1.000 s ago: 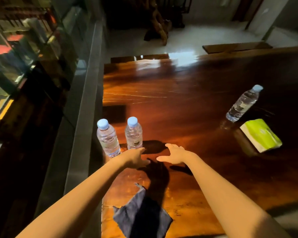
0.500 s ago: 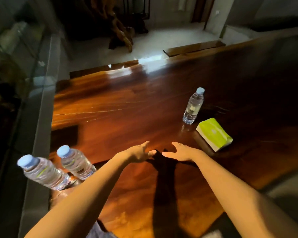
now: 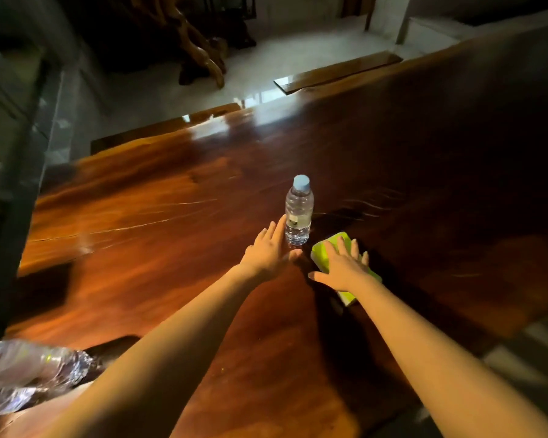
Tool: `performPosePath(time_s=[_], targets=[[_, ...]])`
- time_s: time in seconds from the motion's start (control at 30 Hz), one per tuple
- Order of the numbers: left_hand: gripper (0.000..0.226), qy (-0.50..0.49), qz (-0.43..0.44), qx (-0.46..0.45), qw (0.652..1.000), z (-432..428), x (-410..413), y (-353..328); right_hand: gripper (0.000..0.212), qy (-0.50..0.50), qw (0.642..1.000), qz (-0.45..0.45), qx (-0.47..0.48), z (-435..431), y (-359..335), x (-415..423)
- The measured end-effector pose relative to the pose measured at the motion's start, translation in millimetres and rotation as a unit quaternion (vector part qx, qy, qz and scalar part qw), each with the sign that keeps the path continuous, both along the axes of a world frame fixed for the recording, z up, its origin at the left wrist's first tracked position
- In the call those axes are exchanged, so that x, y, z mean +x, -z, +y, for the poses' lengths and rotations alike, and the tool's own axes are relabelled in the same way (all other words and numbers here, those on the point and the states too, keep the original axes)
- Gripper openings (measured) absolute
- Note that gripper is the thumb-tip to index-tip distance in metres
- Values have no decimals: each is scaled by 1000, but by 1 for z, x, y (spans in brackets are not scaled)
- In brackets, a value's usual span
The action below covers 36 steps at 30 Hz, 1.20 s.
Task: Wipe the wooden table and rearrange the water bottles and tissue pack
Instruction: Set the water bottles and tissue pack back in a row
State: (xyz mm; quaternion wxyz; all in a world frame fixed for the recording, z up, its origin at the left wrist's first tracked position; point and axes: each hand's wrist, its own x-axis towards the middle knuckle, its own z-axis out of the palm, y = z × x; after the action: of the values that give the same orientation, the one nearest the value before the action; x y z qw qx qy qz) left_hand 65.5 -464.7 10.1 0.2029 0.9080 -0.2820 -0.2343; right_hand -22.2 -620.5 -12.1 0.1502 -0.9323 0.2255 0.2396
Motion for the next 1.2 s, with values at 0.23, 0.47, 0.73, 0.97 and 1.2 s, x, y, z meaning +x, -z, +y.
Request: performPosePath(time_s=[0.23,0.47,0.73,0.97,1.2], targets=[[101,-95,-36,-94,990,-53,5,10,103,48,998,15,27,-31,23,5],[101,-189,-20,-237,953,-83,34,10,105,74,996,40,30,-38,46,7],[70,-247,-14,-298,922,-96,38,16,93,76,997,4,27,-40,55,10],[75,-215,-20,-269,939,-82,40,20,90,115,992,-53,22,-36,52,8],[77,-229,-28,-258,938,-49,31,21,91,100,993,-67,10,-28,39,5]])
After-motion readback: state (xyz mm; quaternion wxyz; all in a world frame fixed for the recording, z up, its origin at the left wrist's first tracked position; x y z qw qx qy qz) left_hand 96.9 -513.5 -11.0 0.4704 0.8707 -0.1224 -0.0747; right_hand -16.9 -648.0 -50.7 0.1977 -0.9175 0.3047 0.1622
